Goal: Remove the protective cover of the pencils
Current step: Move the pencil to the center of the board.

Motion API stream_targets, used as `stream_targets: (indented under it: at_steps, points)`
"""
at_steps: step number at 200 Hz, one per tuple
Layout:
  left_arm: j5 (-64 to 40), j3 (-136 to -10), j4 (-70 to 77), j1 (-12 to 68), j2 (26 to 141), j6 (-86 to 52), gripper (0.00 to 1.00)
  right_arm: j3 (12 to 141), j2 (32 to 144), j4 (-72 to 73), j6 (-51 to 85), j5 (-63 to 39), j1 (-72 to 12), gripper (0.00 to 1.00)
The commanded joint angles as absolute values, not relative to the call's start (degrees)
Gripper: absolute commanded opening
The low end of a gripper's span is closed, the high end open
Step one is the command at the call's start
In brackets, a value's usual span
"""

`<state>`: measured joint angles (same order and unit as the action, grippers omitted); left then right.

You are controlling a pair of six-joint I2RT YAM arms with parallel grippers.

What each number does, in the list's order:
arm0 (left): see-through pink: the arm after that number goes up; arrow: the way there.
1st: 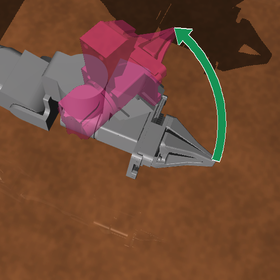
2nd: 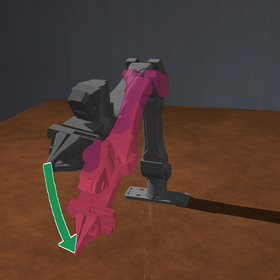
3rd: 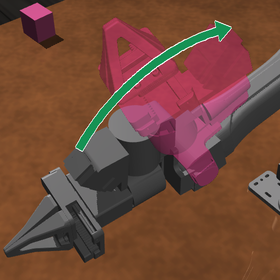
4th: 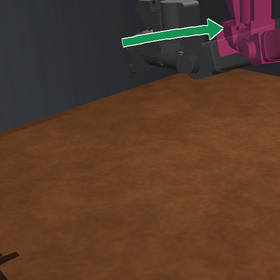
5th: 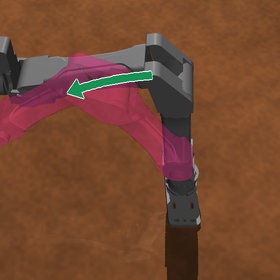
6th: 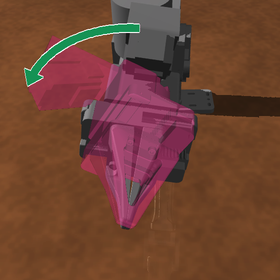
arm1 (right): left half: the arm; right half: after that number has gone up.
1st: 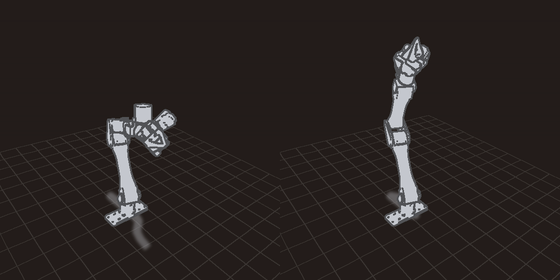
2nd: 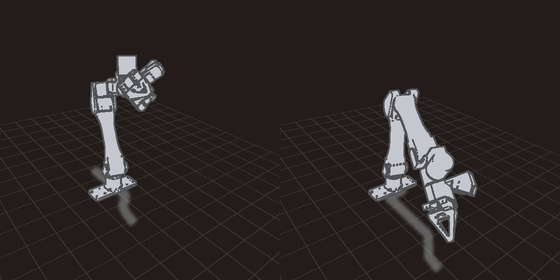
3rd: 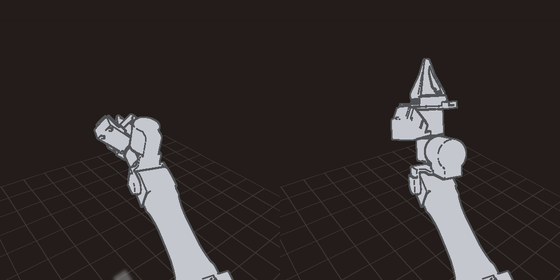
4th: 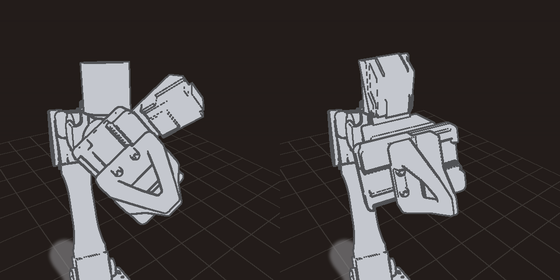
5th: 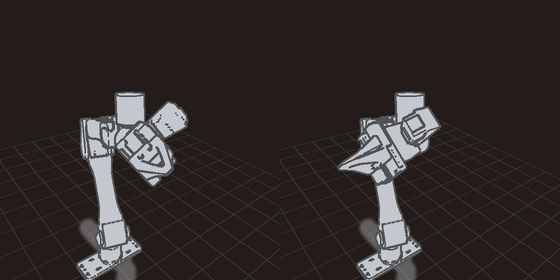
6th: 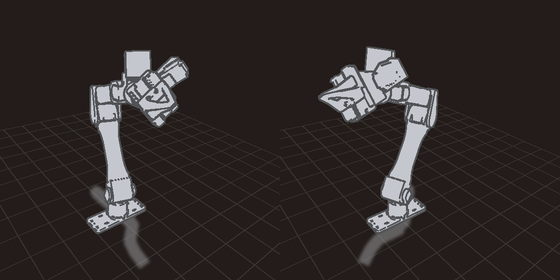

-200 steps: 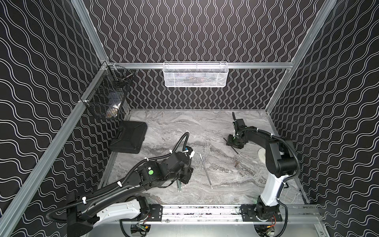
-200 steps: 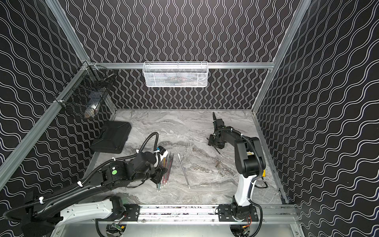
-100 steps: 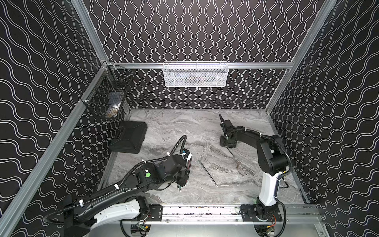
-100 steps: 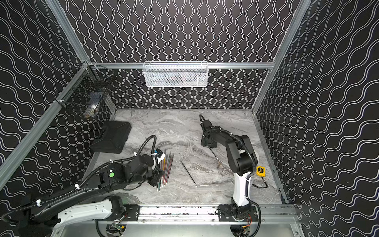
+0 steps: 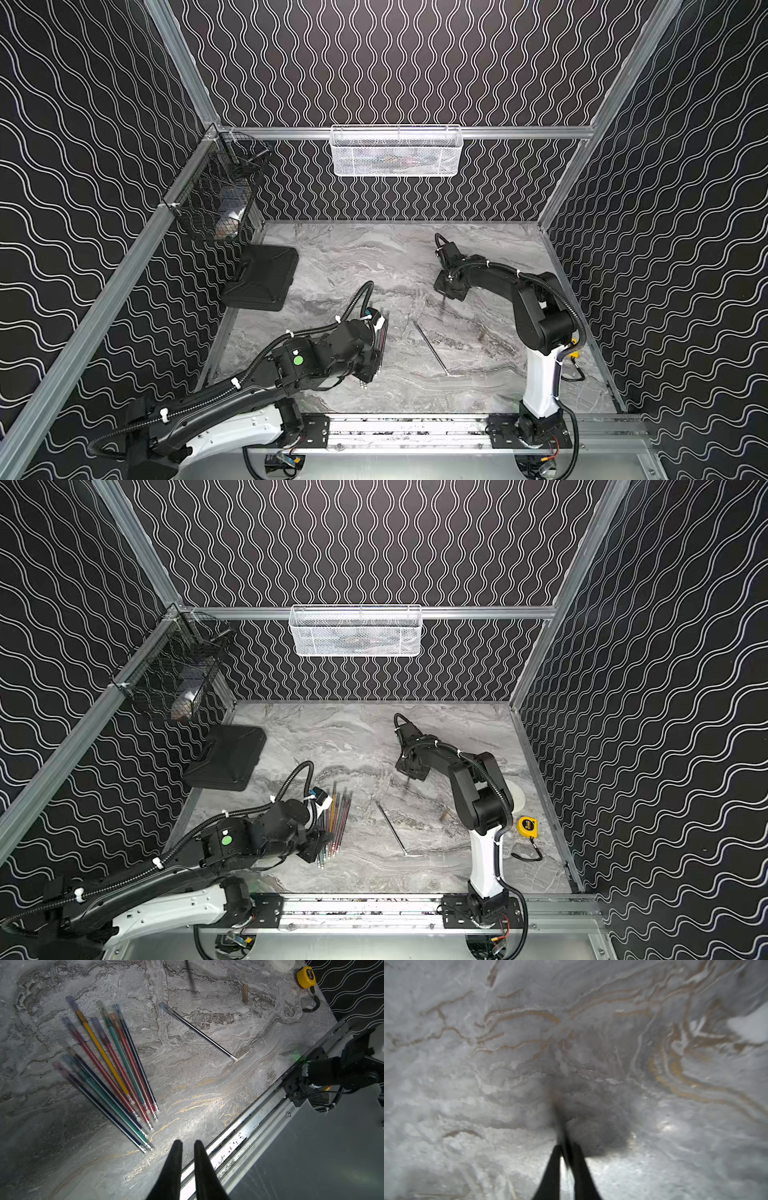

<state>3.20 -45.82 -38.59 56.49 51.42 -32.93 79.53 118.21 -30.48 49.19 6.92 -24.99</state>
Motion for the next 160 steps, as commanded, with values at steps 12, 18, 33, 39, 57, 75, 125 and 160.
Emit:
stream_targets:
  at_steps: [12, 18, 33, 39, 57, 75, 125, 160]
  points:
    - [3.34, -45.97, -38.36, 56.42, 50.77, -32.96, 0.17, 74.3, 119.84, -36.85, 60.1, -0.51, -25.49, 0.06]
    - [3.42, -46.02, -38.56, 56.42, 50.58, -32.88, 0.17, 74.01, 119.59, -36.41, 60.12, -0.56, -25.61, 0.07]
    - [3.6, -45.97, -39.0, 56.42, 50.05, -32.87, 0.17, 74.97, 119.87, -37.52, 59.74, 0.53, -25.75, 0.07]
    - [3.63, -45.97, -39.1, 56.37, 49.79, -32.94, 0.17, 75.55, 120.1, -38.27, 59.44, 1.22, -25.75, 0.07]
    - [3.52, -45.67, -39.29, 56.41, 49.22, -33.13, 0.18, 76.87, 120.12, -40.09, 58.25, 3.47, -27.48, 0.07]
    - [3.18, -45.24, -39.03, 56.41, 49.21, -33.31, 0.18, 76.73, 119.26, -40.63, 57.22, 6.34, -28.11, 0.07]
    - [2.56, -45.09, -38.51, 56.42, 49.92, -33.49, 0.18, 78.31, 120.63, -44.52, 48.94, 15.9, -28.92, 0.03]
    - [2.04, -44.83, -37.34, 56.38, 51.05, -33.75, 0.18, 75.26, 119.12, -43.68, 47.63, 16.6, -28.92, 0.03]
